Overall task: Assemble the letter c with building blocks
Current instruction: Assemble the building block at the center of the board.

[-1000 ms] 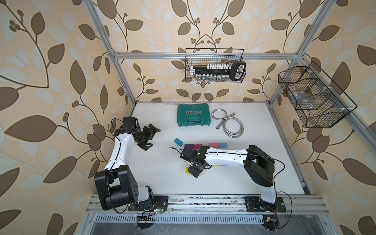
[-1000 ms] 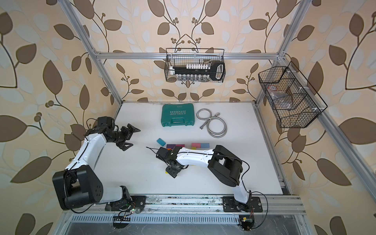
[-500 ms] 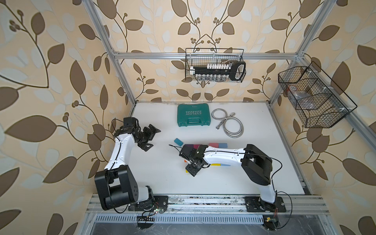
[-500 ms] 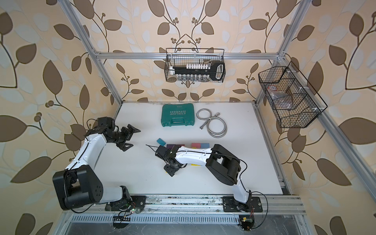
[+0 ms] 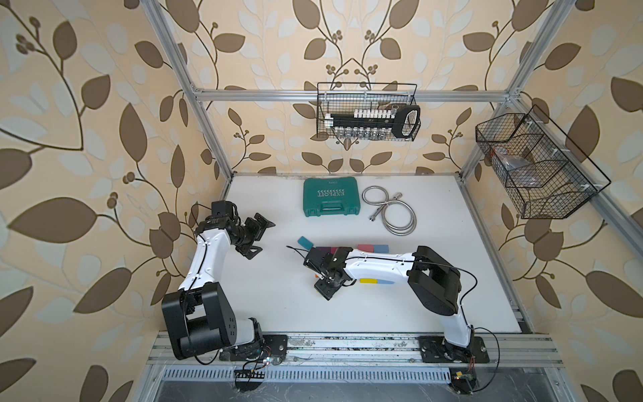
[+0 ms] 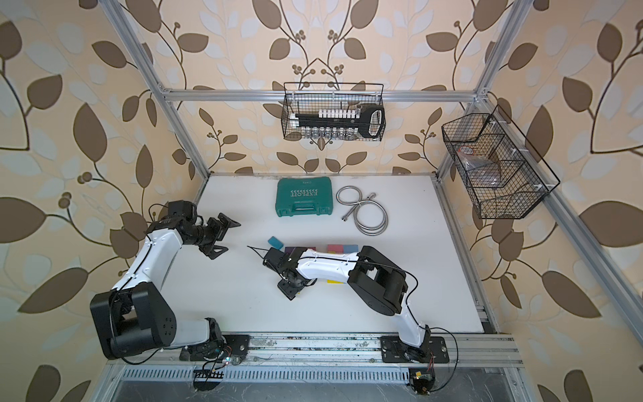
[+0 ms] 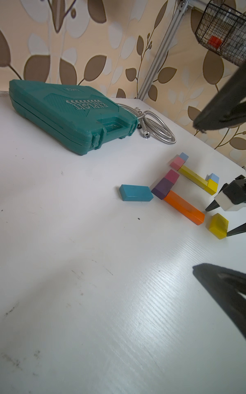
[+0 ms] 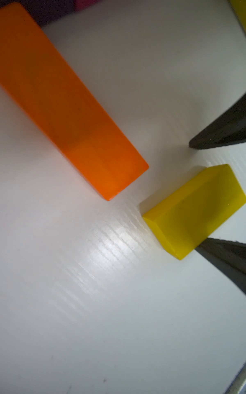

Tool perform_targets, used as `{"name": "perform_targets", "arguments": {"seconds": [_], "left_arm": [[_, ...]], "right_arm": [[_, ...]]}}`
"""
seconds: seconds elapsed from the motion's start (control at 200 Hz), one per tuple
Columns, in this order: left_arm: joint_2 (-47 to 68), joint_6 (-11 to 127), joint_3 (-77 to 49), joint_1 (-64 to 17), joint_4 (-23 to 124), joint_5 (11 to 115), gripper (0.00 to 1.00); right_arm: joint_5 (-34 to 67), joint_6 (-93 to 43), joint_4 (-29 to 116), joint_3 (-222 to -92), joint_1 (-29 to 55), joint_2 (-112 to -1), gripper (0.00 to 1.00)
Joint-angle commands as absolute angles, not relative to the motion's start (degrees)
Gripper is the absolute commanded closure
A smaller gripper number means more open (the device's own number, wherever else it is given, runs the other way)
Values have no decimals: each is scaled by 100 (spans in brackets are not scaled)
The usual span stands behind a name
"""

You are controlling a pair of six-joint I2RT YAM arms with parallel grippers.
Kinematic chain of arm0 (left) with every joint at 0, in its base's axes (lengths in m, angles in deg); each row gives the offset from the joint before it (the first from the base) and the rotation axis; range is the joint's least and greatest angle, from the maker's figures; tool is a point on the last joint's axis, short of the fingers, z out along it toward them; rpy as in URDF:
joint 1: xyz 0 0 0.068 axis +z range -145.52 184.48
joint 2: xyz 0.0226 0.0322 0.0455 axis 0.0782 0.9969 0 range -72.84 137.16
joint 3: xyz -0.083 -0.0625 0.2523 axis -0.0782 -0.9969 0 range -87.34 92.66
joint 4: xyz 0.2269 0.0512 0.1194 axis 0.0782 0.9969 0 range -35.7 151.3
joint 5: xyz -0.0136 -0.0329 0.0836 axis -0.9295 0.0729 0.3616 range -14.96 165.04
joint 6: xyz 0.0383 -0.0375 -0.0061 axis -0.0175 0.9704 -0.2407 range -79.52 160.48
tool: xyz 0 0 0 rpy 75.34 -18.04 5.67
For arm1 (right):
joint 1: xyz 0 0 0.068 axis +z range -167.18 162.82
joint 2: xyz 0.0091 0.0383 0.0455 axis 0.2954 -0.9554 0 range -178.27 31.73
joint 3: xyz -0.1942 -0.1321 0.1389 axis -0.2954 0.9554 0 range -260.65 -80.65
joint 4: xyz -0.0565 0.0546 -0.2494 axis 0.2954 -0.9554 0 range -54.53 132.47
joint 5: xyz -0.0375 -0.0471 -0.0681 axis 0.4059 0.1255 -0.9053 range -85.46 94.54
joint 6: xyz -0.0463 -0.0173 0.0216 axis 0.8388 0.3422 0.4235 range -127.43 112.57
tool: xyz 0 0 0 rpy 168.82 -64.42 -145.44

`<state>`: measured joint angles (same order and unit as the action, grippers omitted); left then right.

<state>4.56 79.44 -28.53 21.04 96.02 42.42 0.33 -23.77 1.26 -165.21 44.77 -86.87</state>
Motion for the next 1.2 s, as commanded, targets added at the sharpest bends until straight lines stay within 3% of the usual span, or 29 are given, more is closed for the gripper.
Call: {"name": "perform_targets", "arguments": {"seconds": [0.0, 0.815, 1.195], "left_arm": [[351, 7946, -2880, 2101, 9526, 4173, 1], [309, 7961, -2924, 2101, 9492, 4164, 1], [299, 7994, -2916, 2101, 9465, 4155, 1]], "right_arm": [[38, -2447, 76, -16679, 4443, -8724, 36], [255, -2510, 298, -16024, 4463, -8305, 39], [197, -2441, 240, -16233, 4452, -8459, 49]]}}
